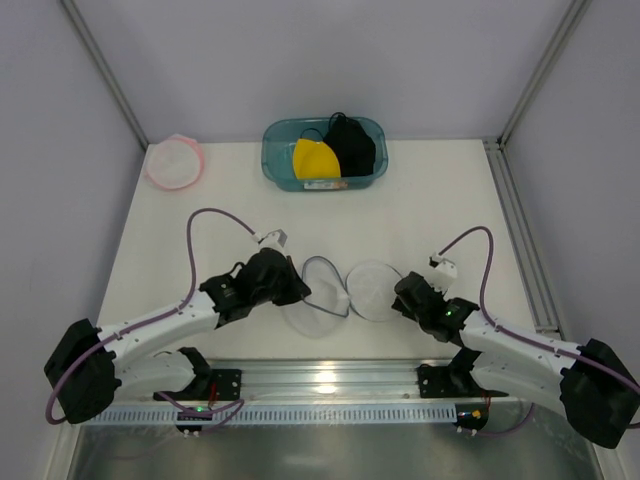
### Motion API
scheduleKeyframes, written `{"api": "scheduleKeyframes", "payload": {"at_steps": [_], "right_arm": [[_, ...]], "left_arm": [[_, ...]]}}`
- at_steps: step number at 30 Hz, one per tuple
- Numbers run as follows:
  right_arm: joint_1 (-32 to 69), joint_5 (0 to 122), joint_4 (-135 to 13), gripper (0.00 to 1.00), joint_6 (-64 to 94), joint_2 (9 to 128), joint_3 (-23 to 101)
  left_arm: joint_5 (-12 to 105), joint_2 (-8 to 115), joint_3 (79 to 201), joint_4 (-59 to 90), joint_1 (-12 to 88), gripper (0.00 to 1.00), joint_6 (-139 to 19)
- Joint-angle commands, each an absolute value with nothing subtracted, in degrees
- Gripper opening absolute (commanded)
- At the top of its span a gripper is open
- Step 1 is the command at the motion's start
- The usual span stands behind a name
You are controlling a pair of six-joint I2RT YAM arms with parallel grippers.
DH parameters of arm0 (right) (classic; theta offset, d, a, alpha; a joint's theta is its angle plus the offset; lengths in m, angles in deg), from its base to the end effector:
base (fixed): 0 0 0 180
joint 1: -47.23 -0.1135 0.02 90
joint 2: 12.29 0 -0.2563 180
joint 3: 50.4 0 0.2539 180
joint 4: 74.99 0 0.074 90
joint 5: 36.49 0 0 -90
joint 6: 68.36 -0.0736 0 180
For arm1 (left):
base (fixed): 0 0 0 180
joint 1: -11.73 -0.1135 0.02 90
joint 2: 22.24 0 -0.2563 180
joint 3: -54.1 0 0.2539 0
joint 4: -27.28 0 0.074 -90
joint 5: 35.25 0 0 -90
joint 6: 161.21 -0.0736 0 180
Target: Unzip the laundry bag and remove the bra
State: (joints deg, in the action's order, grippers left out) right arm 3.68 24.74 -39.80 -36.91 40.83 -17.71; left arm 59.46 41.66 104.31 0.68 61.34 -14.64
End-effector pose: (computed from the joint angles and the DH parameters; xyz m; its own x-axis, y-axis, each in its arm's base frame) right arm 0.1566 0.0999 0.1156 -0.6593 0.4050 -0.6335 0.2980 0.9143 0.2745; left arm 0.1772 -0.1989 0.1883 -0.8305 -0.3074 -0.4645 0.0461 0.7931 -0.6073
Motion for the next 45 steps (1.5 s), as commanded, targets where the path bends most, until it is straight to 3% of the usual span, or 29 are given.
{"api": "scheduleKeyframes", "payload": {"at_steps": [1, 5, 8, 9, 11, 18, 23, 27, 31, 33, 35, 37, 38, 41, 45], "right_arm": [[3.3, 20.4, -41.7, 0.53, -43.8, 42.5, -19.6], [3.3, 22.3, -45.8, 0.33, -44.1, 44.2, -21.6], [3.3, 23.3, -48.8, 0.26, -43.7, 45.7, -22.7], [3.3, 23.5, -49.0, 0.15, -43.5, 45.9, -22.8], [3.2, 24.1, -49.5, 0.04, -42.4, 45.2, -22.8], [1.2, 27.5, -54.0, 0.04, -28.7, 31.1, -21.4], [-0.3, 36.3, -58.3, 0.04, -16.0, 24.1, -17.8], [-0.4, 45.1, -61.1, 0.04, -9.8, 24.3, -15.1], [-0.3, 53.1, -64.1, 0.04, -4.5, 32.4, -11.0], [-0.5, 60.1, -66.1, 0.04, -1.7, 35.2, -8.7], [-0.8, 63.5, -67.6, 0.04, 0.4, 38.5, -6.7], [-1.0, 67.2, -67.6, 0.04, 1.8, 40.7, -4.9], [-1.1, 67.7, -66.7, 0.04, 2.4, 42.5, -2.9], [-2.1, 68.6, -65.6, 0.04, 4.6, 44.2, 0.2], [-2.9, 71.3, -65.0, 0.04, 6.9, 46.0, 2.8]], "left_arm": [[59.6, 40.9, 106.2, 0.6, 61.5, 0.0, -14.9], [59.7, 40.6, 106.1, 0.5, 61.4, 0.0, -14.9], [59.5, 41.0, 106.1, 0.7, 61.5, 0.0, -14.8], [59.2, 41.0, 106.1, 0.9, 61.4, 0.0, -14.8], [59.3, 41.2, 106.0, 1.2, 61.5, 0.0, -14.9], [59.3, 41.6, 106.0, 2.4, 61.5, 0.0, -15.3], [59.8, 41.0, 106.1, 2.6, 61.5, 0.0, -15.3], [60.2, 39.8, 106.2, 3.1, 61.5, 0.0, -15.2], [60.5, 39.1, 106.3, 4.4, 61.5, 0.0, -14.6], [60.7, 38.8, 106.4, 4.7, 61.5, 0.12, -14.4], [61.1, 37.7, 106.2, 5.2, 61.5, 0.4, -14.0], [62.7, 36.1, 105.9, 5.5, 61.5, 0.62, -13.0], [63.4, 35.3, 105.6, 5.4, 61.4, 0.79, -12.6], [66.9, 31.9, 104.6, 4.9, 61.5, 0.99, -11.0], [71.4, 27.9, 102.8, 2.6, 61.5, 1.0, -9.1]]}}
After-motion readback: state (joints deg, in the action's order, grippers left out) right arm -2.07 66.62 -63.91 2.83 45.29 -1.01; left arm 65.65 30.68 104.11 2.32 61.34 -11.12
